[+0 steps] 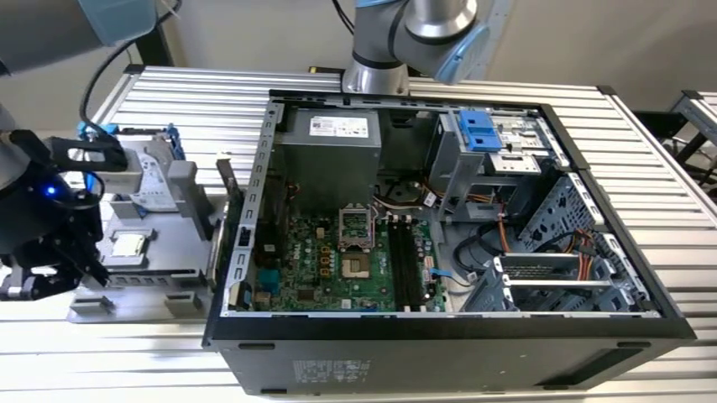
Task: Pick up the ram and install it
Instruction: 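Pick up the ram and move it above insertion slot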
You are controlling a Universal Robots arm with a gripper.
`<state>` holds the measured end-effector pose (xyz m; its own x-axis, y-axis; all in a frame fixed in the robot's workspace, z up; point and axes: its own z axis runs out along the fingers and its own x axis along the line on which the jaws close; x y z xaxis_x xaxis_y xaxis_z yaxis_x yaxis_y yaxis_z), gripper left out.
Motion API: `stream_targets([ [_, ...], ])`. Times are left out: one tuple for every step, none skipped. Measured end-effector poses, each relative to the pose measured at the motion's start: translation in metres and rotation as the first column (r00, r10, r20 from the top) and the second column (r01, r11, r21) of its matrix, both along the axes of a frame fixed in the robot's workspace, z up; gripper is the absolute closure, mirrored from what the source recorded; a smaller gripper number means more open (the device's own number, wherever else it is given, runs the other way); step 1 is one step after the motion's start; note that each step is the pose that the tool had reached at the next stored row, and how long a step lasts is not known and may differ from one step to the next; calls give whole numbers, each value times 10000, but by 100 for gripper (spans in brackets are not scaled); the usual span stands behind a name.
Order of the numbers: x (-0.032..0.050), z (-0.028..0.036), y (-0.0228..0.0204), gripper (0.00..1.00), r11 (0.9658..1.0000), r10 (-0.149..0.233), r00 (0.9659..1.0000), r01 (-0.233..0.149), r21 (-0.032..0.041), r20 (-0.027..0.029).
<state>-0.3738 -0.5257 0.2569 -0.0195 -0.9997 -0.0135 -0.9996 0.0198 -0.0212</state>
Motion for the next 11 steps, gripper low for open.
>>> stream_targets([
  [0, 48, 0, 100, 10000, -12, 10000, 12, -1, -2],
  [0, 94, 0, 100, 10000, -16, 10000, 16, 0, 0],
  [0, 136, 0, 100, 10000, -17, 10000, 17, 0, 0],
  [0, 186, 0, 100, 10000, -18, 10000, 18, -2, -3],
  [0, 228, 0, 100, 10000, -19, 10000, 19, 0, 0],
  [0, 273, 0, 100, 10000, -19, 10000, 19, 0, 0],
  [0, 319, 0, 100, 10000, -18, 10000, 18, -1, -1],
  [0, 365, 0, 100, 10000, -19, 10000, 19, 0, 0],
  [0, 411, 0, 100, 10000, -19, 10000, 19, 0, -1],
  [0, 457, 0, 100, 10000, -20, 10000, 20, -1, -1],
  [0, 502, 0, 100, 10000, -21, 10000, 21, -1, -1],
])
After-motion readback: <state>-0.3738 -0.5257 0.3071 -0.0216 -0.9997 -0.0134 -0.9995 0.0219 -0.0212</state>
